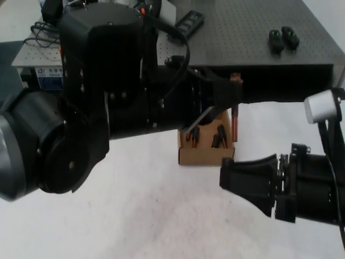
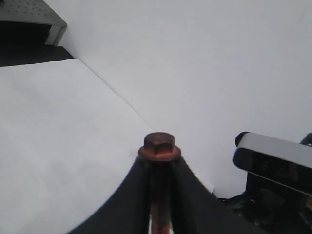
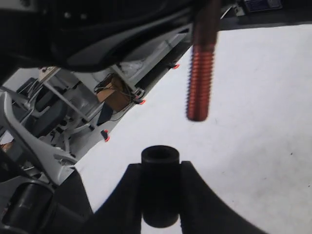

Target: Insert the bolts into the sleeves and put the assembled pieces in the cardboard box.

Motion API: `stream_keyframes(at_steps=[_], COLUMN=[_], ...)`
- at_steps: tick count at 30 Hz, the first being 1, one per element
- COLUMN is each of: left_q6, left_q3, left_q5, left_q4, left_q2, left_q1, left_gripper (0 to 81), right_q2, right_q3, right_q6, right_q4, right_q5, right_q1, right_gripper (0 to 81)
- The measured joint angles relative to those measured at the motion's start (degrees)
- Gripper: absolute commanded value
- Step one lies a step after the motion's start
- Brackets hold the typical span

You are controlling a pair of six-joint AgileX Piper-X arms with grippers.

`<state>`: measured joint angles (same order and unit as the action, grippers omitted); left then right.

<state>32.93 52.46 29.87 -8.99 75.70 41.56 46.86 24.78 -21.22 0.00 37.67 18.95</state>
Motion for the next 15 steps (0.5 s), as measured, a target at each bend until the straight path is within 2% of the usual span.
stream_keyframes(at_steps=[10,15], left_q6=[0.14,0.14], left_q3=[0.0,0.0], left_q5=[-0.04,-0.41], left_q4=[-0.04,-0.31], left_q2=[0.0,0.0], left_q1=[0.0,0.0], left_gripper=[0.6,0.6], right_q2=[0.33,0.33], right_q3=[0.0,0.0], right_q6=[-0.39,-0.39], right_q4=[-3.28,-3.55], right_q5=[-8.53,-10.64], right_q1=[0.38,0.38], right_gripper=[1.5,1.5])
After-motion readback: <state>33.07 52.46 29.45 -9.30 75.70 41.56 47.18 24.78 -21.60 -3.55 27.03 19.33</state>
